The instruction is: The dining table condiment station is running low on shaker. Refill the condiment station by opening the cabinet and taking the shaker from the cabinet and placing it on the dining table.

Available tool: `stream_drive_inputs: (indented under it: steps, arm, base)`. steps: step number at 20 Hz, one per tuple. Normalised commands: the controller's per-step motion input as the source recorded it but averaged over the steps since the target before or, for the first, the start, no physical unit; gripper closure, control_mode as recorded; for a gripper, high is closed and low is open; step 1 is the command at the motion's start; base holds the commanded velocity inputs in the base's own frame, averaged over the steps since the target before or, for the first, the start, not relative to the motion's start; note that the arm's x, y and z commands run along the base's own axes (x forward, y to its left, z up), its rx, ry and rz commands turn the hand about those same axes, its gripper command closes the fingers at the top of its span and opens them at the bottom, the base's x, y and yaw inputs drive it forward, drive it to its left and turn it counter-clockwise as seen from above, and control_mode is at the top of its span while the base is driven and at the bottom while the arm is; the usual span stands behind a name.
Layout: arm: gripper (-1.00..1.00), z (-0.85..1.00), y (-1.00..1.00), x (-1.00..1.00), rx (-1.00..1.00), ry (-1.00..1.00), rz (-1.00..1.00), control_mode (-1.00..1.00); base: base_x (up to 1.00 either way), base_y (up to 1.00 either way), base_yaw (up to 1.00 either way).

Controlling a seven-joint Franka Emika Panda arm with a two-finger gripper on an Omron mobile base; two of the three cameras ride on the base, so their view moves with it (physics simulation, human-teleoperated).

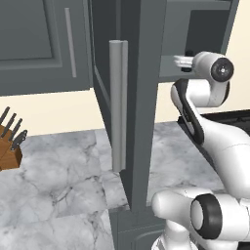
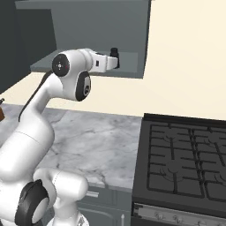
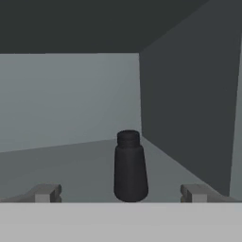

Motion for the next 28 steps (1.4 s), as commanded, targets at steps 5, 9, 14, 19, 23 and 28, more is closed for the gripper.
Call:
stream_drive_inputs:
  steps: [5,9,14,19,23,28]
  arm:
    - [-1.00,-0.23,-0.02,0.30,-0.02,0.00,0.00,-1.00]
    - [-1.00,-0.21,-0.01,0.24,-0.01,0.00,0.00,-1.00]
    - [-1.00,-0.13,-0.10,0.17,0.00,0.00,0.00,-1.00]
    - [-1.00,-0.01,-0.13,0.15,0.00,0.00,0.00,-1.00]
    - [-1.00,0.00,-0.08,0.19,0.00,0.00,0.00,-1.00]
    - [-1.00,0.00,-0.12,0.20,0.00,0.00,0.00,-1.00]
  base:
    - [0.00,0.00,0.00]
    - [0.00,0.00,0.00]
    - [0.00,0.00,0.00]
    - [0.00,0.00,0.00]
    - [0.00,0.00,0.00]
    - [0.00,0.00,0.00]
